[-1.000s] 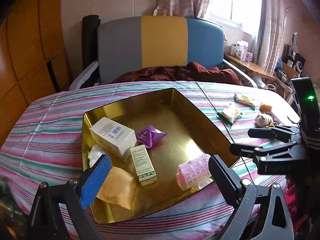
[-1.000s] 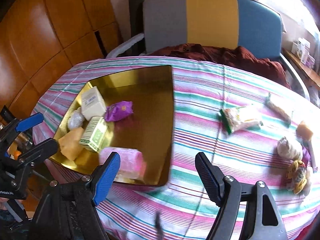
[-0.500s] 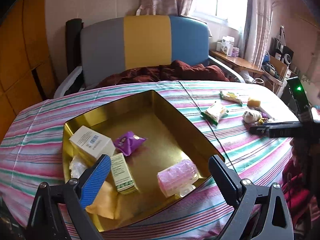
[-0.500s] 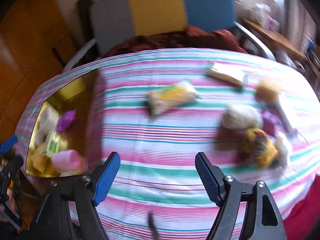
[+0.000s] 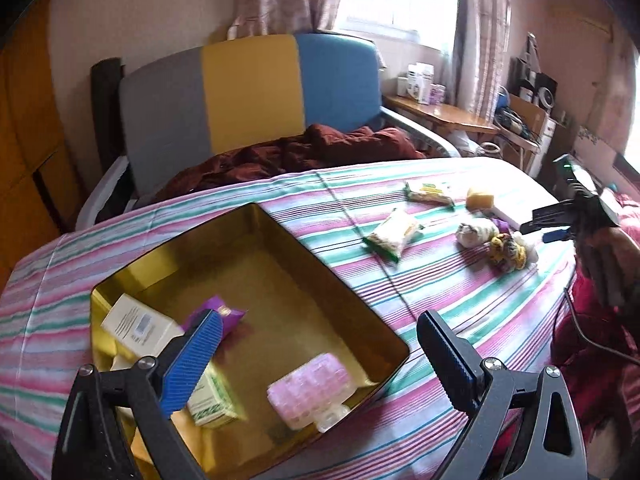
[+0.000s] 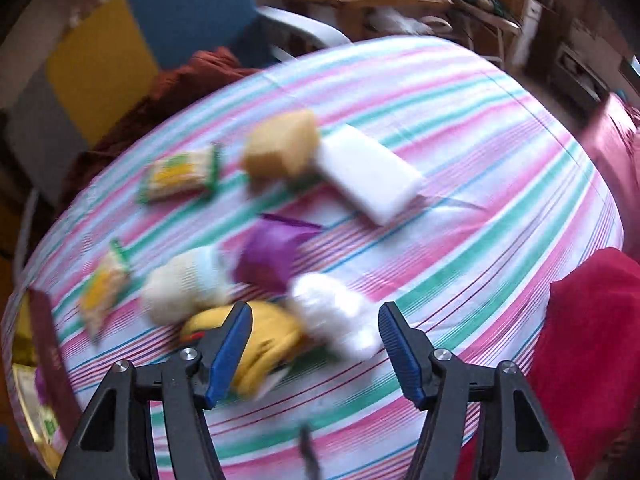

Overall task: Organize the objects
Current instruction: 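Move both tools back to the pile and grasp the white plastic bundle with right gripper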

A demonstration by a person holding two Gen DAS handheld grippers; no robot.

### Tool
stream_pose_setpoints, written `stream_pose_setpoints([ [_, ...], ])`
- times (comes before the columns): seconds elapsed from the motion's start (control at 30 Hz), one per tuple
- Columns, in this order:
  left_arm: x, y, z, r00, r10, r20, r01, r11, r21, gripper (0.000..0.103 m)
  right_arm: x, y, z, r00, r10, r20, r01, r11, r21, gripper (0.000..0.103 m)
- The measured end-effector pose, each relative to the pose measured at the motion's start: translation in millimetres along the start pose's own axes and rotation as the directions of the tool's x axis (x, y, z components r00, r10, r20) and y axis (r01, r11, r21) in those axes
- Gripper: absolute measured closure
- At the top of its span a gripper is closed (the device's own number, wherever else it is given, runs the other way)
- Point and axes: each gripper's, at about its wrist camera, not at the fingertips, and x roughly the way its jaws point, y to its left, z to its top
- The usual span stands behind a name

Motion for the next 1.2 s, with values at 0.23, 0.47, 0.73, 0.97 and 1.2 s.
stream_pose_setpoints([
  [0.23,22,-26,28,0.999,-0.031,-0.014,0.032,0.996,0.082,0.004,34,-9,-2,0.997,0.026,-0.074,-0.024,0.999,0.023,0.063],
  [0.47,61,-47,59,0.997,-0.061,-0.054,0.068,0.989,0.133,0.004,19,-16,-5,0.997,0.072,-0.003,-0.072,0.997,0.040,0.064],
  [0.73,142,-75,85,0.981,-0.051,-0.189,0.094,0.969,0.230,0.005,-8,-5,-8,0.985,0.144,0.095,-0.143,0.990,-0.017,0.064],
  [0.97,212,-90,96,0.947,-0.032,-0.318,0.116,0.961,0.250,0.017,-21,8,-1,0.956,0.240,0.168,-0.226,0.969,-0.095,0.063],
  [1.2,260,-109,99,0.919,-0.003,-0.394,0.137,0.940,0.312,0.020,-25,29,-2,0.946,0.266,0.185,-0.231,0.954,-0.192,0.063],
])
